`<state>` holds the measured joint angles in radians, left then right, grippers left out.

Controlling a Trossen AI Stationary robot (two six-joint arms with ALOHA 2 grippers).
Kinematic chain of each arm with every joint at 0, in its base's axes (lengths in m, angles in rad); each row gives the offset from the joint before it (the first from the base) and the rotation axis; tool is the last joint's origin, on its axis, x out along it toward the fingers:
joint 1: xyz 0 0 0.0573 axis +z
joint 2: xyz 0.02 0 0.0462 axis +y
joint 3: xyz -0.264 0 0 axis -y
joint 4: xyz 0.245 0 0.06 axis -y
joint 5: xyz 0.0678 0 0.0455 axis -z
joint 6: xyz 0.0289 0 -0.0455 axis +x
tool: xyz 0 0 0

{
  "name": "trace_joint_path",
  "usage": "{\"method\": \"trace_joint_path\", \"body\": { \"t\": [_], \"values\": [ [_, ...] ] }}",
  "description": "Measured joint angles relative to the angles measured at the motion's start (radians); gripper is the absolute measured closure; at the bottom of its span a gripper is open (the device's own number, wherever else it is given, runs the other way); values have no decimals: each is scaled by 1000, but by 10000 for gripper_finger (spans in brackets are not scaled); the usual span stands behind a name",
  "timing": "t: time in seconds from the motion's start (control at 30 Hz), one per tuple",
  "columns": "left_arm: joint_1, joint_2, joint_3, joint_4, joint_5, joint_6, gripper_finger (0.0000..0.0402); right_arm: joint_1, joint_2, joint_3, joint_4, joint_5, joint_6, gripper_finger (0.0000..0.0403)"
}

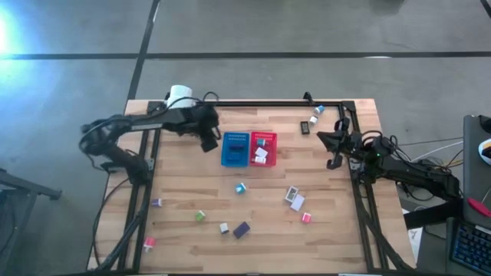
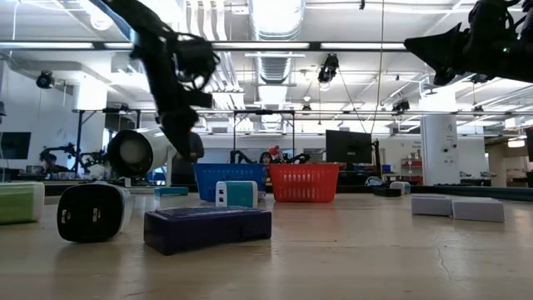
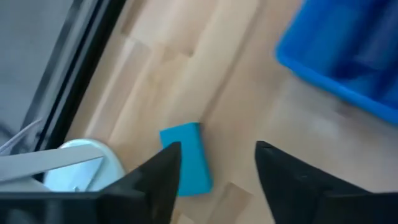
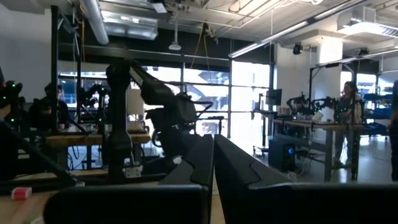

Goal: Pick & Place Office items
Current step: Put the light blue digital clock into the blue bin

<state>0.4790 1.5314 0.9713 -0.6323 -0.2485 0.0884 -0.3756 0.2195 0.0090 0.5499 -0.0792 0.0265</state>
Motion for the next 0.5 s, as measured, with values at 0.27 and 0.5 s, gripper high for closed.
{"method": "trace_joint_path", "body": {
  "t": [0.27,0.5],
  "values": [
    [38,212,181,-181,-40,-73,110,0,20,0,1,0,0,394],
    [77,308,256,-265,-11,-69,102,0,19,0,1,0,0,394]
  ]
}}
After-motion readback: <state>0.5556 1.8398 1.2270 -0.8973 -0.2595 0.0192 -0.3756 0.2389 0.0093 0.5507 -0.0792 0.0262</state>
